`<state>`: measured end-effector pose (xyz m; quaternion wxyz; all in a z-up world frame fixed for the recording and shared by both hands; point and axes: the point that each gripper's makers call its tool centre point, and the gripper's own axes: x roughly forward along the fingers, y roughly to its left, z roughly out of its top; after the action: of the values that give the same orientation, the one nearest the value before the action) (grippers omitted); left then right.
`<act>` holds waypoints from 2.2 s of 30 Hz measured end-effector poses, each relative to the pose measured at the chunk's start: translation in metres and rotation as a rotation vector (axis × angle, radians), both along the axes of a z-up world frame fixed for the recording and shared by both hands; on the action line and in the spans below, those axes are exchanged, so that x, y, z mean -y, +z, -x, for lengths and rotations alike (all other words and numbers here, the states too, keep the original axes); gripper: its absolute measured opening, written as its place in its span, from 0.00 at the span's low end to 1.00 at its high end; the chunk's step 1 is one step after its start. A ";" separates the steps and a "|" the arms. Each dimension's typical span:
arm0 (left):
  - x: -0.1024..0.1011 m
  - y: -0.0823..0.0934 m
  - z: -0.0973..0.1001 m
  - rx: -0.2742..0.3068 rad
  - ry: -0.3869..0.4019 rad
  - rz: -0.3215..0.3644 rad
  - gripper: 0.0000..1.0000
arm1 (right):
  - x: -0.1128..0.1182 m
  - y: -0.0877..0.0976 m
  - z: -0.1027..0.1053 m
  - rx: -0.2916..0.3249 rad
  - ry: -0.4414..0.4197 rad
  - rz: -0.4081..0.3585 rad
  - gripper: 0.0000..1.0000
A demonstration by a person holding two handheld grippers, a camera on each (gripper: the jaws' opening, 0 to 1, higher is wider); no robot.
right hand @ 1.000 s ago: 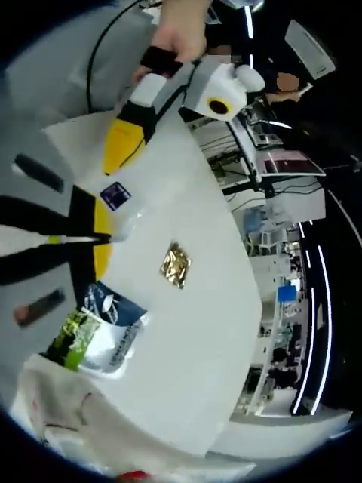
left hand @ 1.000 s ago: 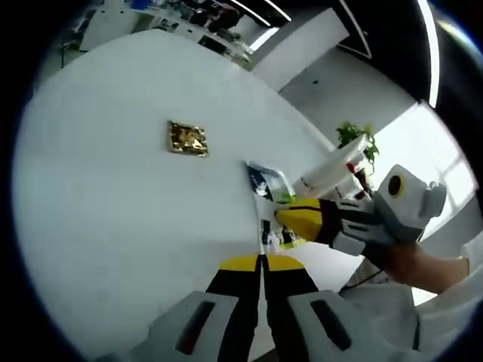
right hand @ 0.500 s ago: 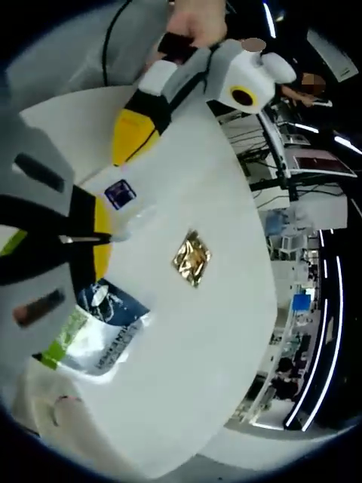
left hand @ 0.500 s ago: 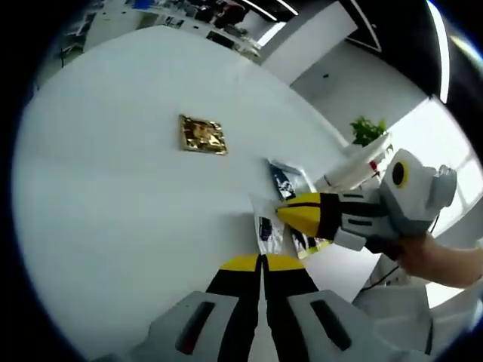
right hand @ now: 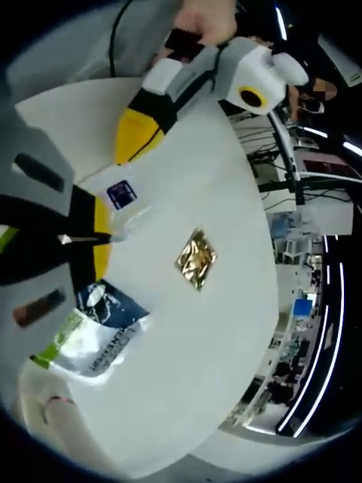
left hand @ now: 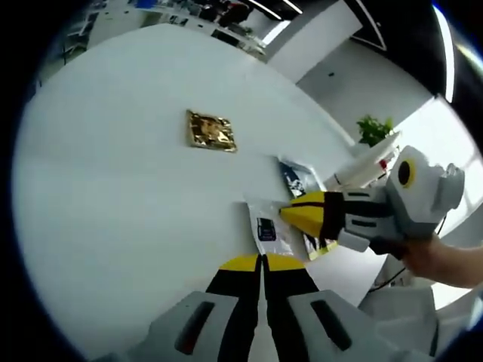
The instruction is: Arrange the skincare products in the storage area until every visible bottle or jar stands upright without overlapping.
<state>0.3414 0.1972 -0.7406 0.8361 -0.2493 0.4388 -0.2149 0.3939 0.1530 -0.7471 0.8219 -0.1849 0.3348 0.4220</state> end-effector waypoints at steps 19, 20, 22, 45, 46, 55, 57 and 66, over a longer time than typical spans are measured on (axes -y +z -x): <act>-0.004 0.002 0.003 0.090 -0.071 -0.063 0.00 | -0.001 -0.004 0.000 0.021 0.042 0.022 0.01; -0.007 0.001 0.004 0.100 -0.086 -0.089 0.00 | -0.002 -0.004 0.000 0.022 0.044 0.026 0.01; -0.010 0.003 0.006 0.131 -0.121 -0.126 0.01 | -0.002 -0.004 0.000 0.024 0.047 0.029 0.01; 0.023 0.008 -0.027 0.434 -0.501 -0.485 0.14 | -0.006 -0.004 -0.003 0.048 0.154 0.054 0.01; 0.022 0.007 -0.027 0.435 -0.500 -0.492 0.14 | -0.006 -0.004 -0.003 0.050 0.158 0.056 0.01; 0.022 -0.008 -0.025 0.438 -0.578 -0.580 0.16 | -0.007 -0.003 -0.003 0.054 0.171 0.060 0.01; 0.022 -0.005 -0.025 0.441 -0.563 -0.573 0.16 | -0.006 -0.003 -0.003 0.060 0.172 0.066 0.01; 0.021 -0.005 -0.026 0.432 -0.558 -0.558 0.16 | -0.004 0.007 -0.009 0.115 0.139 0.039 0.13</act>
<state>0.3672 0.1760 -0.7456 0.8538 0.1641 0.3456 -0.3529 0.4030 0.1571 -0.7396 0.8048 -0.2474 0.2816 0.4602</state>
